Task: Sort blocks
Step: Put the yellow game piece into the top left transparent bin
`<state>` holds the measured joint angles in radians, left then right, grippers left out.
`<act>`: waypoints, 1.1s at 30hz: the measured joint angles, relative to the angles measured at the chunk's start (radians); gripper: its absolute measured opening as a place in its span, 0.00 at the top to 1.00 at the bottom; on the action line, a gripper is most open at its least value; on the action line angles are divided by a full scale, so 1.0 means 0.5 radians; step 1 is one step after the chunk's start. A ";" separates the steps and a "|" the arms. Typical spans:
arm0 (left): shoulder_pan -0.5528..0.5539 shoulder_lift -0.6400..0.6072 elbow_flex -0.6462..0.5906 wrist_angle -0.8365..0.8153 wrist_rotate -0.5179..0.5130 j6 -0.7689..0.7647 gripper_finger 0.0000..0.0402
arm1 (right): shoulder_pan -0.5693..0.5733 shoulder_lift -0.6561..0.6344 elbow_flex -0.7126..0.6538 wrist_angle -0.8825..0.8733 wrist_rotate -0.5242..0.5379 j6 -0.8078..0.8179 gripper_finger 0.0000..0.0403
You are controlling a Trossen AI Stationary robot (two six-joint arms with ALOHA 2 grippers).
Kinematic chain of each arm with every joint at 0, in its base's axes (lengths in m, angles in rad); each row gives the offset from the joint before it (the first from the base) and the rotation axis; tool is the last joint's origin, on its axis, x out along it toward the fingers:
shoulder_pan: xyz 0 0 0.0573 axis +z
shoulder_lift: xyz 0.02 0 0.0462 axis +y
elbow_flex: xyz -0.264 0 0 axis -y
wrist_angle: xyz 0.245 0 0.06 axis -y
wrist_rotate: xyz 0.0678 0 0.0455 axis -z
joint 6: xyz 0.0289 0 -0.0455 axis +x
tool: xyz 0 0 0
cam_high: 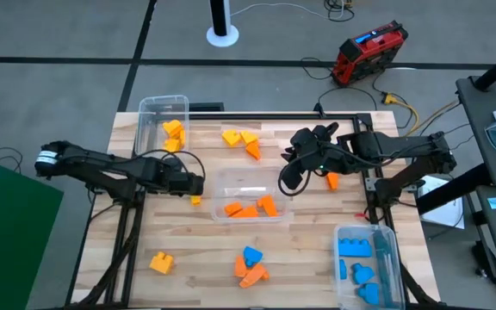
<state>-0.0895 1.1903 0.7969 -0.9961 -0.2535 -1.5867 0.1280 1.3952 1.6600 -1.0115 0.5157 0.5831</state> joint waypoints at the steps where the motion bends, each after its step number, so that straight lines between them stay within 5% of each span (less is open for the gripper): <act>1: -0.002 0.007 -0.021 0.029 0.002 0.000 0.37 | 0.000 0.000 0.000 -0.001 0.000 0.000 0.77; 33: -0.147 0.349 -0.275 0.563 0.019 0.069 0.34 | -0.005 -0.001 0.000 0.000 -0.007 0.016 0.61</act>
<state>-0.1631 1.3646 0.6596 -0.7147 -0.2440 -1.5522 0.1253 1.3949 1.6600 -1.0115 0.5121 0.5910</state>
